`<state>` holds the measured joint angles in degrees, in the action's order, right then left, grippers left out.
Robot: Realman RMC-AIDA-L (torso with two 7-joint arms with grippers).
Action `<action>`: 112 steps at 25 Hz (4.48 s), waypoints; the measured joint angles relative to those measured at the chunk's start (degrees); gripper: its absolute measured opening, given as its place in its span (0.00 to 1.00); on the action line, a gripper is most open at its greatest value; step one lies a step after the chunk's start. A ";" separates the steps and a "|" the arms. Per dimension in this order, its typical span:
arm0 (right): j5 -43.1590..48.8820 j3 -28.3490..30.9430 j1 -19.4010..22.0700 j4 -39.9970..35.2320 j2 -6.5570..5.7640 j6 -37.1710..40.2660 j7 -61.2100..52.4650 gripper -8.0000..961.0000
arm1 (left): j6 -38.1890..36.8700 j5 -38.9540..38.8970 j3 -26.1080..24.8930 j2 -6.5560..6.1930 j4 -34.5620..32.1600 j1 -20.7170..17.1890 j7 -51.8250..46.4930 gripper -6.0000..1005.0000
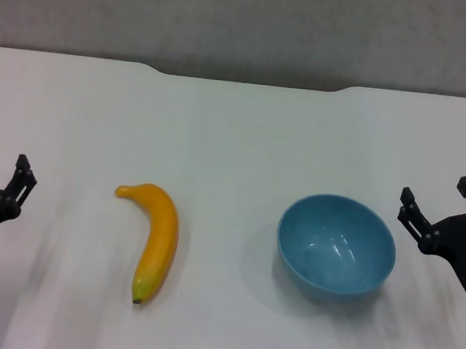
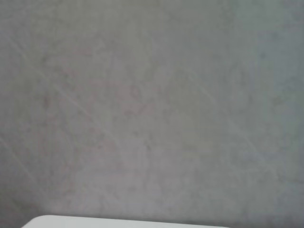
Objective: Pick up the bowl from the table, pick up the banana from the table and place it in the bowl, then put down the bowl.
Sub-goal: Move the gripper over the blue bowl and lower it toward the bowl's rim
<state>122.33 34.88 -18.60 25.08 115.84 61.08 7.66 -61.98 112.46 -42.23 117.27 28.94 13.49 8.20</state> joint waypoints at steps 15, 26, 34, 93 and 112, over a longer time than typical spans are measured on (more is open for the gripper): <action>-0.35 0.50 -0.48 2.51 -0.38 -6.21 -1.07 0.92 | 1.47 -0.11 1.99 -0.06 -0.58 0.78 0.07 0.90; 0.14 8.45 1.64 18.00 -1.95 -24.63 9.07 0.92 | 3.72 -0.09 1.97 -0.77 2.41 -0.46 0.79 0.90; 0.19 24.03 8.05 34.57 -1.24 -47.41 24.98 0.92 | 24.58 2.03 -7.55 -4.39 26.19 -6.07 13.11 0.90; 22.59 51.30 -1.30 42.88 -0.94 -101.67 11.90 0.92 | 90.89 30.52 -41.87 -0.26 45.67 -5.89 34.43 0.90; 22.66 48.03 -4.52 37.32 -0.87 -100.61 8.17 0.92 | 90.80 30.30 -41.78 -0.29 45.06 -5.87 34.31 0.90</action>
<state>145.00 82.91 -23.12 62.40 114.97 -39.53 15.83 28.82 142.76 -84.02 116.98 74.00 7.63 42.51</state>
